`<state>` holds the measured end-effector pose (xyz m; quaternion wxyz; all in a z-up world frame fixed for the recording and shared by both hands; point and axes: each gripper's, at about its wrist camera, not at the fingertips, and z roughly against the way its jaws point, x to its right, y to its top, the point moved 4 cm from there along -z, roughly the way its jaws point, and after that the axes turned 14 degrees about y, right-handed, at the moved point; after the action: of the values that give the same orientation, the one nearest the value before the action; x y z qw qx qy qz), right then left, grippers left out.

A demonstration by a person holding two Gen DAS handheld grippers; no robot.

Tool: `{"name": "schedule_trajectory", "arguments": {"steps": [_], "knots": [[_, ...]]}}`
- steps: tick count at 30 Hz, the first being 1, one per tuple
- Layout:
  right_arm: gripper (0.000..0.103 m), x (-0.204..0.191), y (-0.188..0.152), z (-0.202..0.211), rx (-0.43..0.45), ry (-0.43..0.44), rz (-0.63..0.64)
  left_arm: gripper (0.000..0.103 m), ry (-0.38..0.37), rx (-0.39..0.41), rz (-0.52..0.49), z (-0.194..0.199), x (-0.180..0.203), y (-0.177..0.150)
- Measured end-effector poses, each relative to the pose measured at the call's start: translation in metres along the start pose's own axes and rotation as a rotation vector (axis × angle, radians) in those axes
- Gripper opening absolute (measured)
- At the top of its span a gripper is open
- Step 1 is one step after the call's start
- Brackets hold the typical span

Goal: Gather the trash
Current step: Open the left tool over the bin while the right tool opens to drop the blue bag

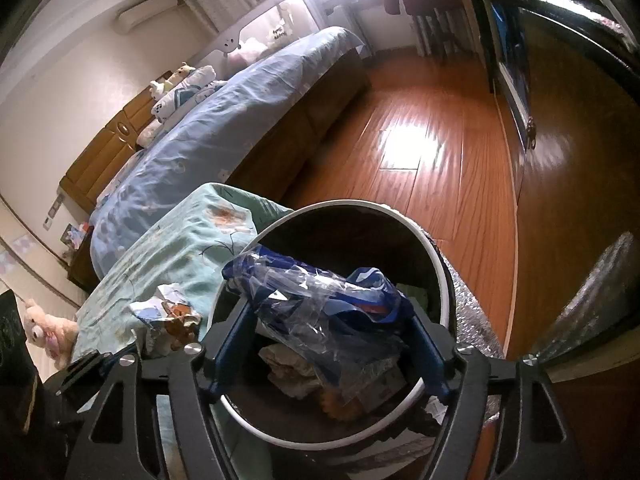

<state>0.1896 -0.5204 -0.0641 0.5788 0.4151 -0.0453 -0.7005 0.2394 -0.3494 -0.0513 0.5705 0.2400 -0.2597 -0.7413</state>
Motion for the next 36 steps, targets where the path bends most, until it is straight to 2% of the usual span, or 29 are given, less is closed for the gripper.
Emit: {"name": "schedule_trajectory", "arguments": {"steps": [3,5,16,25,36], "knots": [[0.081,0.001,0.001,0.001,0.004,-0.001,-0.01,0.052,-0.001,0.006,0.004,0.002,0.0,0.0],[0.082,0.001,0.002,0.002,0.008,-0.001,-0.014,0.055,-0.001,0.011,0.005,0.004,0.0,-0.001],[0.083,-0.009,-0.007,0.011,0.038,0.019,-0.019,0.055,0.01,0.01,0.049,0.02,-0.022,-0.022],[0.085,-0.029,-0.036,0.016,0.031,0.038,-0.004,0.055,0.018,-0.007,0.122,0.038,-0.048,-0.048],[0.088,-0.061,-0.071,0.02,0.026,0.08,0.021,0.056,0.045,0.013,0.175,0.068,-0.079,-0.074]]}}
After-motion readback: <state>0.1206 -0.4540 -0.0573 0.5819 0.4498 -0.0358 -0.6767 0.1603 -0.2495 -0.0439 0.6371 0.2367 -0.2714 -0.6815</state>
